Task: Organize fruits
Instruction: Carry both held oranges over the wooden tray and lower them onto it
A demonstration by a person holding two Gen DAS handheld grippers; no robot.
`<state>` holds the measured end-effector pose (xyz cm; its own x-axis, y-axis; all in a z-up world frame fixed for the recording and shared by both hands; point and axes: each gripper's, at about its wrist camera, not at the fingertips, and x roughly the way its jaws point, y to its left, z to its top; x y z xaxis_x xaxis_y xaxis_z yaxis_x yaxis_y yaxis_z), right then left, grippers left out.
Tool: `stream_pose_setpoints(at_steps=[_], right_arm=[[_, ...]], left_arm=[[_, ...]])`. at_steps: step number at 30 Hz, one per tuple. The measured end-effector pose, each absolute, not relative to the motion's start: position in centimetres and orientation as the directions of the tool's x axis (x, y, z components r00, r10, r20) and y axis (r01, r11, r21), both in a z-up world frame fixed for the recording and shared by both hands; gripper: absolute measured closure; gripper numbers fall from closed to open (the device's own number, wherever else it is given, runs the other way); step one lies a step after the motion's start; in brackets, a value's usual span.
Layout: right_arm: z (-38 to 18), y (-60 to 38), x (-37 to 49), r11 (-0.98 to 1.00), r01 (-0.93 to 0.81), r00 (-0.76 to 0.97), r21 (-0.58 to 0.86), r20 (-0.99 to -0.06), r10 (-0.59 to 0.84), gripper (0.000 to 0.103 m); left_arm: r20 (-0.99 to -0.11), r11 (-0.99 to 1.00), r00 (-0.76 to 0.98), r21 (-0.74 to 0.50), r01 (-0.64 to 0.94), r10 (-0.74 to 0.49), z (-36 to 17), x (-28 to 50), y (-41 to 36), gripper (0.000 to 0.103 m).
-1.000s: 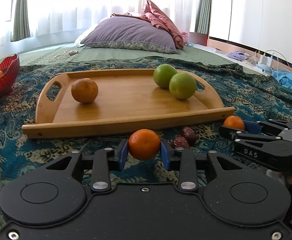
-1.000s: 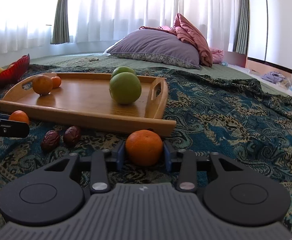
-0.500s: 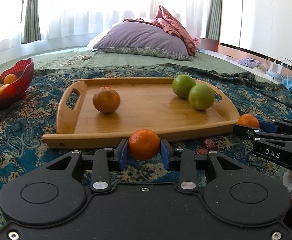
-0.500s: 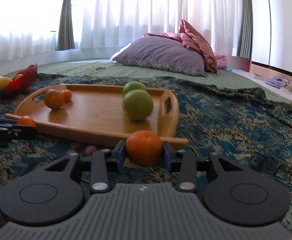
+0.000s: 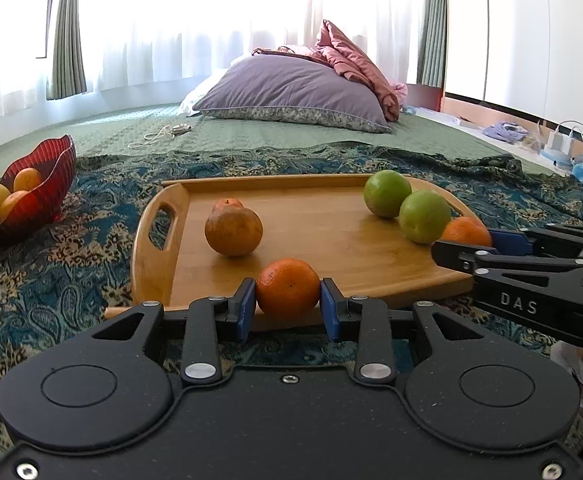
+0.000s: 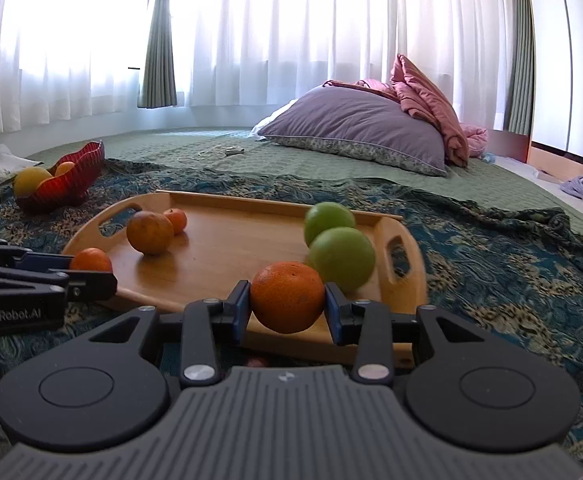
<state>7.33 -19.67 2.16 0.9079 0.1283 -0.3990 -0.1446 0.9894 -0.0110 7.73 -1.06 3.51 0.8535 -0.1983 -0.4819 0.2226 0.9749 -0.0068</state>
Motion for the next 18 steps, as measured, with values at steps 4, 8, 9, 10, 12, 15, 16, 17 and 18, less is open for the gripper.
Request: stream_pose_setpoints(at_steps=[4,8,9,10,12,15,16,17,18], right_arm=[[2.6,-19.1,8.7,0.989,-0.149,0.904,0.002,-0.406,0.137,0.06],[2.9,-18.7,10.4,0.988,-0.151,0.897,0.031,-0.416,0.15,0.06],[2.9,-18.7,10.9,0.988,-0.151,0.894,0.04,-0.422,0.154,0.06],[2.9,-18.6,11.3,0.987,-0.152,0.89,0.05,-0.427,0.159,0.06],[3.0,-18.5,12.4,0.986,-0.154,0.881,0.068,-0.442,0.168,0.06],[3.0,-18.2,13.9,0.987,-0.151,0.874,0.063,-0.458,0.163,0.06],[3.1,-18.1,14.4,0.987,-0.149,0.873,0.059,-0.461,0.159,0.06],[3.2,-18.0,14.9,0.987,-0.149,0.872,0.058,-0.464,0.159,0.06],[3.3,-17.9,15.3,0.987,-0.148,0.871,0.056,-0.465,0.157,0.06]], left_arm=[[-0.472,0.971,0.856,-0.005,0.237,-0.212,3.9,8.8,-1.2,0.07],[-0.474,0.964,0.846,-0.026,0.266,-0.246,4.2,10.9,-1.5,0.07],[-0.479,0.961,0.839,-0.036,0.273,-0.257,4.3,11.8,-1.5,0.07],[-0.483,0.96,0.835,-0.043,0.278,-0.263,4.4,12.5,-1.5,0.07],[-0.489,0.959,0.831,-0.043,0.281,-0.265,4.8,14.2,-1.7,0.07],[-0.504,0.958,0.822,-0.044,0.282,-0.265,5.3,16.7,-1.6,0.07],[-0.515,0.959,0.815,-0.046,0.281,-0.264,5.4,17.6,-1.5,0.07],[-0.525,0.96,0.81,-0.051,0.277,-0.261,5.4,18.4,-1.5,0.07],[-0.536,0.961,0.804,-0.056,0.27,-0.257,5.5,19.4,-1.4,0.07]])
